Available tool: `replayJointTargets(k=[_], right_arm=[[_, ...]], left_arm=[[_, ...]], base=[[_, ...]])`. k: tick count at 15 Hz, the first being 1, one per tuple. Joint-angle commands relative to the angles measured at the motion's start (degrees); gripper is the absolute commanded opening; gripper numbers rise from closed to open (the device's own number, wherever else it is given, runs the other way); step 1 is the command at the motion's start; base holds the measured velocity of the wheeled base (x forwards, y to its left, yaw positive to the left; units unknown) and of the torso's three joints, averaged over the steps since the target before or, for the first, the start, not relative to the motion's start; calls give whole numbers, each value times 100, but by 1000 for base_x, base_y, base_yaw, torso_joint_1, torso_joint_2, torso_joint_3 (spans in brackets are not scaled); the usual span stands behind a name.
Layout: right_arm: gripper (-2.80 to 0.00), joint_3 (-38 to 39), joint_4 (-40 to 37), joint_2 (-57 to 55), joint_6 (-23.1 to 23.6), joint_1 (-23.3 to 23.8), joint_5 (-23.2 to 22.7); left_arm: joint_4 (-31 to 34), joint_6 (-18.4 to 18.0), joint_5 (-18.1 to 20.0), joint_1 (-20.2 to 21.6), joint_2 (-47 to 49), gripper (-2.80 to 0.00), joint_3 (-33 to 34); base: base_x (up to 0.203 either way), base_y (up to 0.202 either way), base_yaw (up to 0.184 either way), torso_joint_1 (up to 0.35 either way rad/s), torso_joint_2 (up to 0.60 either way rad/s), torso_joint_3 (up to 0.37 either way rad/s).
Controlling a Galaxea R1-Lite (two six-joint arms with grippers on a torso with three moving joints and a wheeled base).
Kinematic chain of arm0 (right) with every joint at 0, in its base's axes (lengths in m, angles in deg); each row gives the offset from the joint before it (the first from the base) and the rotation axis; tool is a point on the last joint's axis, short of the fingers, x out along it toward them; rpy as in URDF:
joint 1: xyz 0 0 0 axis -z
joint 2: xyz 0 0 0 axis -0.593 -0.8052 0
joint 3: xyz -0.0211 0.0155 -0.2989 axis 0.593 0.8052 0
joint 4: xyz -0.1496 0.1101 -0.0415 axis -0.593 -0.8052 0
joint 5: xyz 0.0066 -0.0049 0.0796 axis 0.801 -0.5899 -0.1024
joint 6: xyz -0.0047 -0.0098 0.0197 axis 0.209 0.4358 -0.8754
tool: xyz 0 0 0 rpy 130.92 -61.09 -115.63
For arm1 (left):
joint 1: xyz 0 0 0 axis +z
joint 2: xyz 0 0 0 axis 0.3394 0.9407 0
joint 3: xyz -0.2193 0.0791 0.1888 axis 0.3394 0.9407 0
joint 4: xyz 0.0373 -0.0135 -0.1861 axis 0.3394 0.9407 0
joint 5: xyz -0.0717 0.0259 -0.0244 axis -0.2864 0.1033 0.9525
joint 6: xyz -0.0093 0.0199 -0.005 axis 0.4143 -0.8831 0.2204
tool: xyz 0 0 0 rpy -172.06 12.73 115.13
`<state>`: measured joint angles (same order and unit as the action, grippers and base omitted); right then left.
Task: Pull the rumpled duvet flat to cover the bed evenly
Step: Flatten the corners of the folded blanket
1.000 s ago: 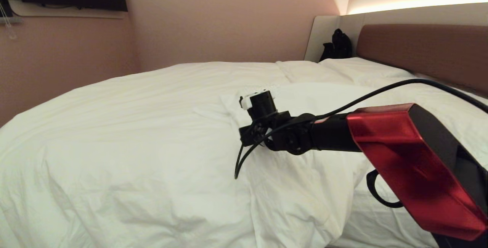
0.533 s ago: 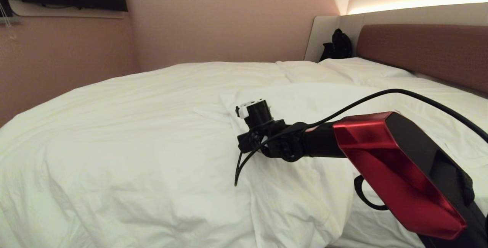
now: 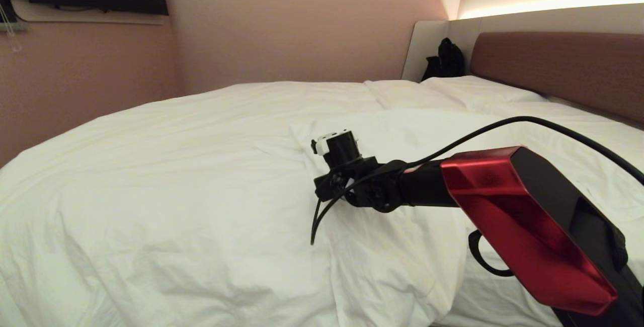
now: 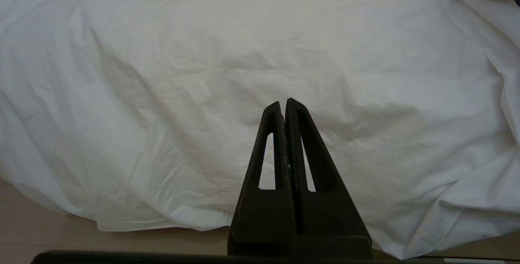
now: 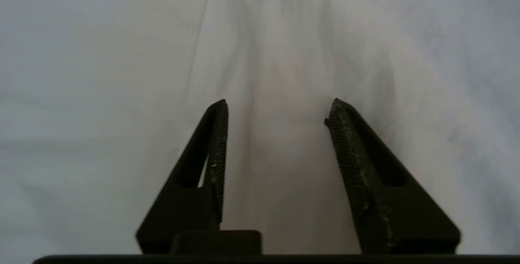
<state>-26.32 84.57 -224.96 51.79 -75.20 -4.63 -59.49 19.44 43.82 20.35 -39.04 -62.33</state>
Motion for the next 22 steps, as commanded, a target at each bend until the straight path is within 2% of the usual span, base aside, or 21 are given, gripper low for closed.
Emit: replayJointTargets(k=[1, 7, 11, 13, 15, 22], right_arm=[[0, 6, -26, -17, 46, -2, 47], [0, 17, 9, -100, 294, -2, 150], [0, 8, 123, -373, 523, 95, 563], [0, 8, 519, -505, 717, 227, 608], [0, 8, 693, -610, 898, 349, 851], [0, 8, 791, -628, 1121, 482, 1258]], left_arm=[[4, -3, -1, 2, 5, -280, 0], [4, -3, -1, 2, 5, -280, 0], [4, -3, -1, 2, 5, -280, 0], [4, -3, -1, 2, 5, -280, 0], [4, -3, -1, 2, 5, -280, 0], [4, -3, -1, 2, 5, -280, 0]], base=[[0, 0, 0, 0, 0, 0], [0, 0, 0, 0, 0, 0], [0, 0, 0, 0, 0, 0], [0, 0, 0, 0, 0, 0], [0, 0, 0, 0, 0, 0], [0, 0, 0, 0, 0, 0]])
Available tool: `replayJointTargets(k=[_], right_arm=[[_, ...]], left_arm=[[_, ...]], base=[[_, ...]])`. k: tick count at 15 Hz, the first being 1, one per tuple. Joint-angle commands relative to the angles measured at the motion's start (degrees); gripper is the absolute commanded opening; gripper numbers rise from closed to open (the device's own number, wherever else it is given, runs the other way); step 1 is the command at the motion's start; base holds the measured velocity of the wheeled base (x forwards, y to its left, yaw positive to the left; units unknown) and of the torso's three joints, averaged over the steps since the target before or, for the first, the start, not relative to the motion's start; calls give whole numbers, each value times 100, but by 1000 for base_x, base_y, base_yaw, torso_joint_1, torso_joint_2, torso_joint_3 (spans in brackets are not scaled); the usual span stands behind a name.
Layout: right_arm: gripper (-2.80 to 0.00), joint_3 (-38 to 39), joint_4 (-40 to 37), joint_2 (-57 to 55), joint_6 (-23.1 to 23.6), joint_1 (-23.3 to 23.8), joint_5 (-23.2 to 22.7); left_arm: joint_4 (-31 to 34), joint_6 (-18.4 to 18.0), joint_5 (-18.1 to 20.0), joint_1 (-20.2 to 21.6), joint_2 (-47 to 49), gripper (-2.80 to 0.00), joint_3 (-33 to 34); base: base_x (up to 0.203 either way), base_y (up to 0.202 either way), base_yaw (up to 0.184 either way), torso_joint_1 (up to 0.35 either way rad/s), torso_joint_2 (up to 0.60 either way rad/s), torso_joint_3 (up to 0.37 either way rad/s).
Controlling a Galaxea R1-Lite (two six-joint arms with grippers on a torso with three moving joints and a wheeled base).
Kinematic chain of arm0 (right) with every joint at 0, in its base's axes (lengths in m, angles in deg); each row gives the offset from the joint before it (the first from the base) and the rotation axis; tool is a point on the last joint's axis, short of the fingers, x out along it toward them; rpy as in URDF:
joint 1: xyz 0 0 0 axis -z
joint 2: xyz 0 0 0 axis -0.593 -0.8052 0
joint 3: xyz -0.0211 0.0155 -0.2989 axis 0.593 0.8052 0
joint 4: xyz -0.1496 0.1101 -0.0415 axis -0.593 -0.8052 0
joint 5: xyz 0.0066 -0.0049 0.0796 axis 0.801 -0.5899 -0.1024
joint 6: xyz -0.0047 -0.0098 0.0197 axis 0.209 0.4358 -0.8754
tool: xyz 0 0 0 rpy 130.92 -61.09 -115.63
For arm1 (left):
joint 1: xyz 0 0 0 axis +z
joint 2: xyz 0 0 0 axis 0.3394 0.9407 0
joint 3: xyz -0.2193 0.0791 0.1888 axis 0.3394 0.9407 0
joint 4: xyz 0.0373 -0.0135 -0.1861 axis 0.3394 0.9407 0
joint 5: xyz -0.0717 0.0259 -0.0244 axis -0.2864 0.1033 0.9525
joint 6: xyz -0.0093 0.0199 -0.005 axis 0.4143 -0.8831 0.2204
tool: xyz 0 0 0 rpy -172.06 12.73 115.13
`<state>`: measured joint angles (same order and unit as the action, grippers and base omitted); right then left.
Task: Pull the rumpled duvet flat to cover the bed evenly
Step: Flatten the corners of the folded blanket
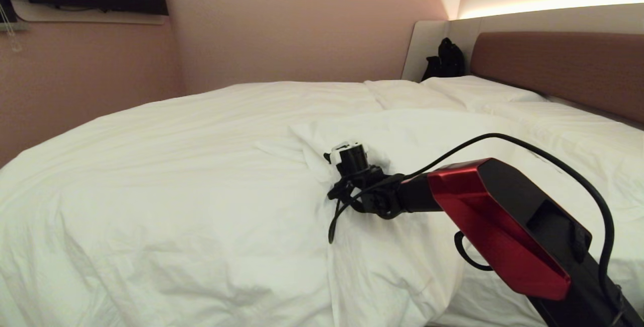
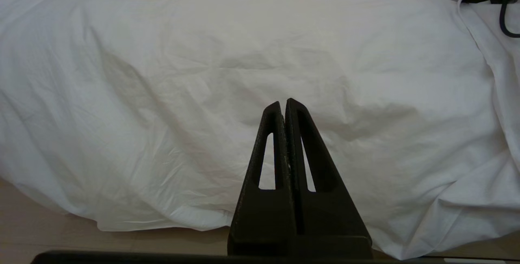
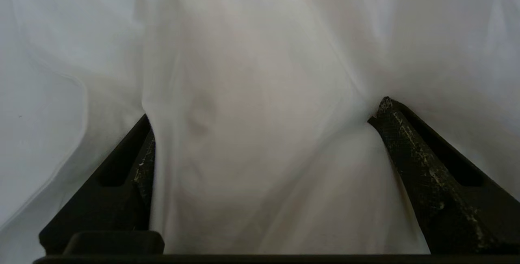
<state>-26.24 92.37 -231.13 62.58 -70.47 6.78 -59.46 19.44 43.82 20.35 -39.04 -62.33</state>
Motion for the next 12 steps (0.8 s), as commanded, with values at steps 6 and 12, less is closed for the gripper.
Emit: replayJointTargets(k=[6, 12], right_arm=[[-280, 8, 37, -167, 68, 167, 310], [-280, 8, 20, -178, 33, 167, 283]], left_arm=[[1, -2, 0, 1, 5, -280, 0], [1, -2, 0, 1, 5, -280, 0]], base=[[0, 0, 0, 0, 0, 0], [0, 0, 0, 0, 0, 0]])
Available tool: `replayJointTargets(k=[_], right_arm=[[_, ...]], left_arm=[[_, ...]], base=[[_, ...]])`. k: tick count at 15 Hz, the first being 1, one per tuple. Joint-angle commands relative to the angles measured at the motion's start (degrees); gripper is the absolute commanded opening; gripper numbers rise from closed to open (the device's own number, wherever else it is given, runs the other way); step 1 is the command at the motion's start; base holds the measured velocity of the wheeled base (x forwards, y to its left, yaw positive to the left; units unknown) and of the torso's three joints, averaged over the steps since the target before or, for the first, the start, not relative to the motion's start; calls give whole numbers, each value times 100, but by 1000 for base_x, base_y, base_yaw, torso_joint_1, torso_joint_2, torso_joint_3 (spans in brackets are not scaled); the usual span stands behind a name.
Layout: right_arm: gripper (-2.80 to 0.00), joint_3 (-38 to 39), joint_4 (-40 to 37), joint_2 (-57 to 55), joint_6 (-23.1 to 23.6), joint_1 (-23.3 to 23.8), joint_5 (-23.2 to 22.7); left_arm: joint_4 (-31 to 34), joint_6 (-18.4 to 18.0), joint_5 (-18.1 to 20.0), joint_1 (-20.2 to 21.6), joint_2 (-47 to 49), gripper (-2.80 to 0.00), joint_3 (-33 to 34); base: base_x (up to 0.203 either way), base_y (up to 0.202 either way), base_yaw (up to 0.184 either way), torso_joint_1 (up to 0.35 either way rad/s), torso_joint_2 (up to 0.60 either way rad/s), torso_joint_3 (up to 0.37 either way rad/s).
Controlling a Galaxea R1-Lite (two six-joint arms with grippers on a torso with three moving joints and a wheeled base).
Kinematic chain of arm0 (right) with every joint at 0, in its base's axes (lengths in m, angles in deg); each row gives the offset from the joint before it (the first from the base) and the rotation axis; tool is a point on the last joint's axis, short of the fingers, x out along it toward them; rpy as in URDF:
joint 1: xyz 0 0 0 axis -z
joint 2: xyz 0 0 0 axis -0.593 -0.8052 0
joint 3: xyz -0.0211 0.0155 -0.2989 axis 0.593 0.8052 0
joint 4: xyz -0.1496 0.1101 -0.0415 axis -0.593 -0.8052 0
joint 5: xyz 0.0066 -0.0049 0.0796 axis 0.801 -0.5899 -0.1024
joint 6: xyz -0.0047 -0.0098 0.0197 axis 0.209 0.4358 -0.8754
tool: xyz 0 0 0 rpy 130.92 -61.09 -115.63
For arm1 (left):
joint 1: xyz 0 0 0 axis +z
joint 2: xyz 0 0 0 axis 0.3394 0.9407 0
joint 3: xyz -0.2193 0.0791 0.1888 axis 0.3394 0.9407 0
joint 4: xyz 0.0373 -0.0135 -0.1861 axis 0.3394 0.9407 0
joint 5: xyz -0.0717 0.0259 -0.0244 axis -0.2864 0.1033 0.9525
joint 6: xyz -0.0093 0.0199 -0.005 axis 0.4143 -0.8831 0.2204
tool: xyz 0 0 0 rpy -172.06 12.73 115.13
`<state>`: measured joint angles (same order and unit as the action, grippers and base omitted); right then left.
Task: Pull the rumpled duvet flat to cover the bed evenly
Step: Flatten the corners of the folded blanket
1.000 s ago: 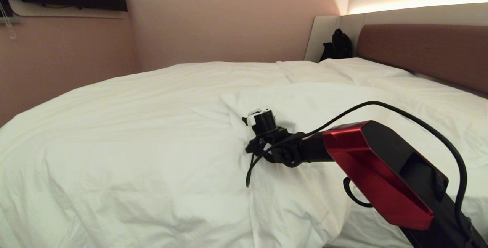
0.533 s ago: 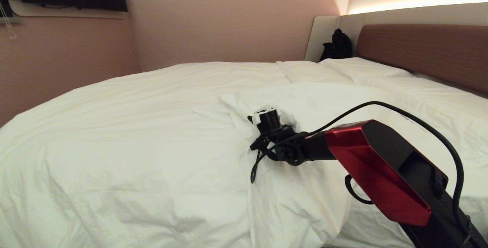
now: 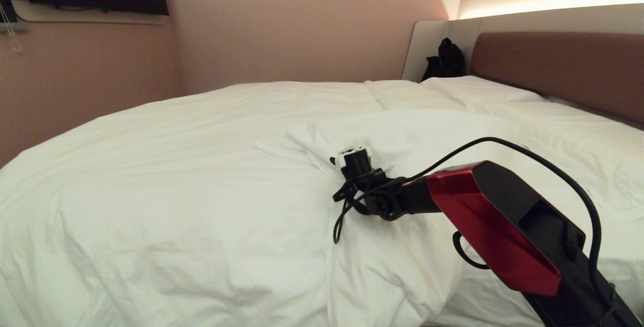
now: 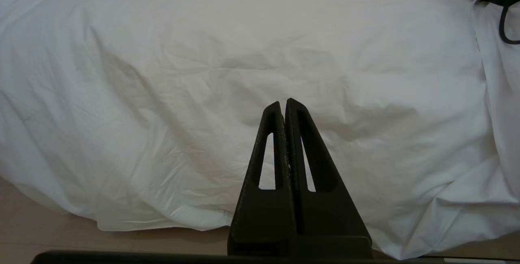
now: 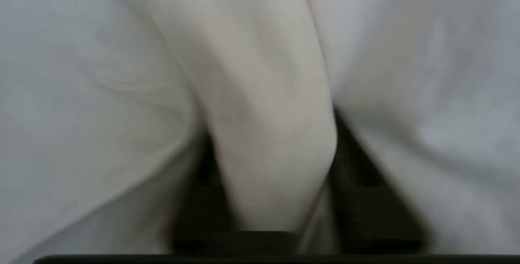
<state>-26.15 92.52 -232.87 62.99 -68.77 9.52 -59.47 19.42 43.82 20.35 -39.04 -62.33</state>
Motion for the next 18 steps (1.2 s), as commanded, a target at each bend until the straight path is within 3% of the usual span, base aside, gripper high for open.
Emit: replayJointTargets(k=[1, 10, 18], right_arm=[[-280, 0, 5, -4, -8, -3, 10], [-280, 255, -12, 802, -67, -21, -25], [-280, 1820, 25, 2304, -288, 94, 0]], left_arm=[[2, 0, -1, 2, 5, -280, 0], [2, 0, -1, 2, 5, -280, 0], [2, 0, -1, 2, 5, -280, 0]], base=[[0, 0, 0, 0, 0, 0], [0, 0, 0, 0, 0, 0], [0, 0, 0, 0, 0, 0]])
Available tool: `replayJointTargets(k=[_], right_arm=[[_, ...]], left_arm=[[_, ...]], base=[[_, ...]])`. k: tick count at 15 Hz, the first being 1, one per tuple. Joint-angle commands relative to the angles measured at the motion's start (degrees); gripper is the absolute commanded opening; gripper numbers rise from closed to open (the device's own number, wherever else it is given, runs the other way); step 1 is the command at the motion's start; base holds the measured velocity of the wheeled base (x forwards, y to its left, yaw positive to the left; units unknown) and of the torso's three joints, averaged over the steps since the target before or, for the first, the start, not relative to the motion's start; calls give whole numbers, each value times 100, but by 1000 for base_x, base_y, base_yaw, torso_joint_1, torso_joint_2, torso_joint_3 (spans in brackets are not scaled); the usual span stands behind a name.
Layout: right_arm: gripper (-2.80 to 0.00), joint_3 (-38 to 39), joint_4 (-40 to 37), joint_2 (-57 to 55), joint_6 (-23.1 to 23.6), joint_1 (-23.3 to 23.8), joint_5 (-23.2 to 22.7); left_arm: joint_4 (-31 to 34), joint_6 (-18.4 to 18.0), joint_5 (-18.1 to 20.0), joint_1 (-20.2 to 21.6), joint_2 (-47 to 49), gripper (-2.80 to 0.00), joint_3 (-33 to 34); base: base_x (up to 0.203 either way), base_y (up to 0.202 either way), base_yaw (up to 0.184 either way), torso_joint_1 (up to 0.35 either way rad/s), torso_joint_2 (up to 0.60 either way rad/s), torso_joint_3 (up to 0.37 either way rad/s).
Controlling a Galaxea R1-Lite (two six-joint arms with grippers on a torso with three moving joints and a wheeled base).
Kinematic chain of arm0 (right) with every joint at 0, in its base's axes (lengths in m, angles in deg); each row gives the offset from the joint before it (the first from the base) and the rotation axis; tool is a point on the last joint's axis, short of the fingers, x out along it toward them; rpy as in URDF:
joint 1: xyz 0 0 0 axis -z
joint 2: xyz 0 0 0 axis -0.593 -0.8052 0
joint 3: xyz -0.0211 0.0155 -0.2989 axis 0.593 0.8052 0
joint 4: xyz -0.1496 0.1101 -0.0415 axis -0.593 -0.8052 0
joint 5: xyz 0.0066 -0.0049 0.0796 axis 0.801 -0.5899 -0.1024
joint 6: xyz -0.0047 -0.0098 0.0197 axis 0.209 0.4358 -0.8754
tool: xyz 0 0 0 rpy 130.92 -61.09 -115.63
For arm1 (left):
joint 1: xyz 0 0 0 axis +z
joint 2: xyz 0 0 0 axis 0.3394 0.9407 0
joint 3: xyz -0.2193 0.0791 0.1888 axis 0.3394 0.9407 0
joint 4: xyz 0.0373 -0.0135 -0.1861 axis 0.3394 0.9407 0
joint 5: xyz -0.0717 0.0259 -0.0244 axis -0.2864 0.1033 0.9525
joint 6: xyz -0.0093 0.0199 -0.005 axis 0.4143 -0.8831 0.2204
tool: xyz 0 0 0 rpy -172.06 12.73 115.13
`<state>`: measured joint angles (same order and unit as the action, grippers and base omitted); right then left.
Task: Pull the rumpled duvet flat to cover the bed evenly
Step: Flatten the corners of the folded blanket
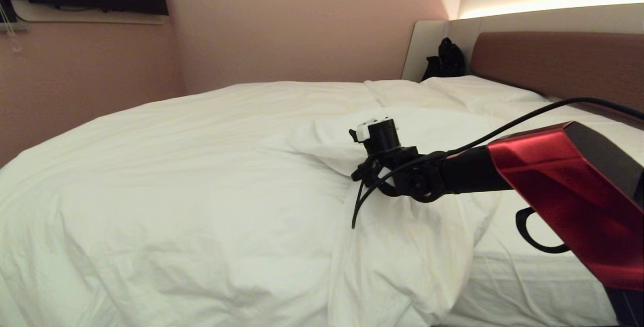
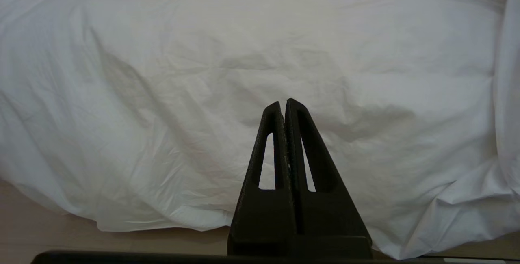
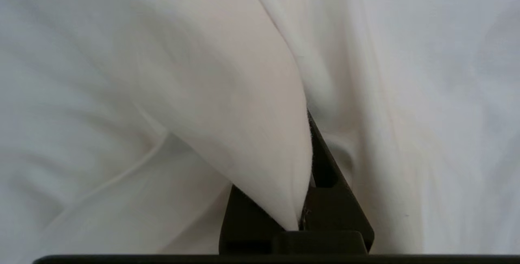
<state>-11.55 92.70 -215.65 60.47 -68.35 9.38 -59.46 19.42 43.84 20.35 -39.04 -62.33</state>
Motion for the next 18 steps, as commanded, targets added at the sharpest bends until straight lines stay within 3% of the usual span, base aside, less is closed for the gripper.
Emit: replayJointTargets(k=[1, 9, 18], right_arm=[[-280, 709, 11, 944, -68, 95, 8], [-280, 3967, 15, 3952, -349, 216, 123], [-280, 6592, -26, 6207, -363, 556, 146]], left_arm=[[1, -1, -3, 2, 5, -280, 0], [1, -1, -3, 10, 5, -280, 0], [1, -1, -3, 2, 5, -280, 0]], base=[[0, 0, 0, 0, 0, 0], [0, 0, 0, 0, 0, 0], [0, 0, 0, 0, 0, 0]])
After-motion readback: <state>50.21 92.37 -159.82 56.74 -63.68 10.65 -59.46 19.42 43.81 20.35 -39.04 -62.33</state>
